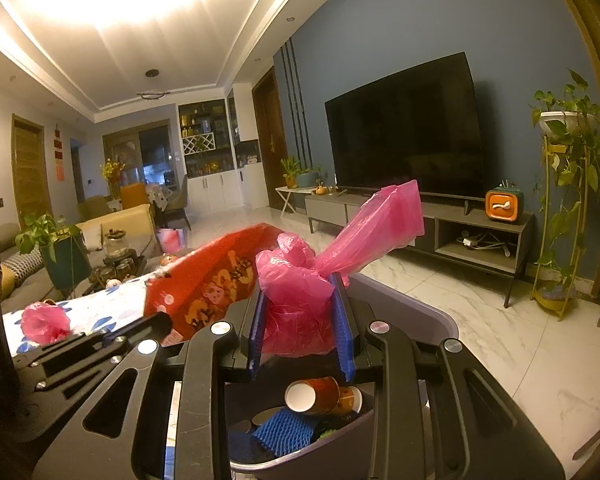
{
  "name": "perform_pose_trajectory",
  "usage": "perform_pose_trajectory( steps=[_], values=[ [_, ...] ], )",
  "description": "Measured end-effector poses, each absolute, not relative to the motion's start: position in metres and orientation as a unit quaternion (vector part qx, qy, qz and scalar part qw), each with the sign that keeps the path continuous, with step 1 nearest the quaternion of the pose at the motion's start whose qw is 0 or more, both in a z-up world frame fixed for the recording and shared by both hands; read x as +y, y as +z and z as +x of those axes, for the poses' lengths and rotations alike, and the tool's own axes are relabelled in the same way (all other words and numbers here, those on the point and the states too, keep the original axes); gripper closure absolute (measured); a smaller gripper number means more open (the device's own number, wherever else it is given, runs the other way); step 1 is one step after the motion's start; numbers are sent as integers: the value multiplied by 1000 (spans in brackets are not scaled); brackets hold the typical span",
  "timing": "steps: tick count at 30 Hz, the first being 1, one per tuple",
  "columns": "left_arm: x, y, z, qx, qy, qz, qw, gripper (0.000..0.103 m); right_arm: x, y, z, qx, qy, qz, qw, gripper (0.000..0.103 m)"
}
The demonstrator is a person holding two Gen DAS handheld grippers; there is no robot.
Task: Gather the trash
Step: 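Carry the red snack bag and pink plastic over the grey bin, then open both tools to drop the snack bag and pink plastic into the bin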
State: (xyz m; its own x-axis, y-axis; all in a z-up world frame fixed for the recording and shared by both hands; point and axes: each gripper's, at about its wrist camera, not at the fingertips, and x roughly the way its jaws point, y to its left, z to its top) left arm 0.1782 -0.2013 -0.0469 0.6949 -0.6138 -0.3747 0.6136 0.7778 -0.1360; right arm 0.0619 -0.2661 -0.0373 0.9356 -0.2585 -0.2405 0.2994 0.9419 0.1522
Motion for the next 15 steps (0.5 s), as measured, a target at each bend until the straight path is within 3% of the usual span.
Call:
perform_pose_trajectory(
  steps=[13,15],
  values=[
    [-207,-61,185,229,-341,3,912,99,-269,-42,72,121,-137,102,978,71],
    [-206,-63,191,240,-338,-2,910,88,-269,-42,74,123,-135,102,978,71]
  ],
)
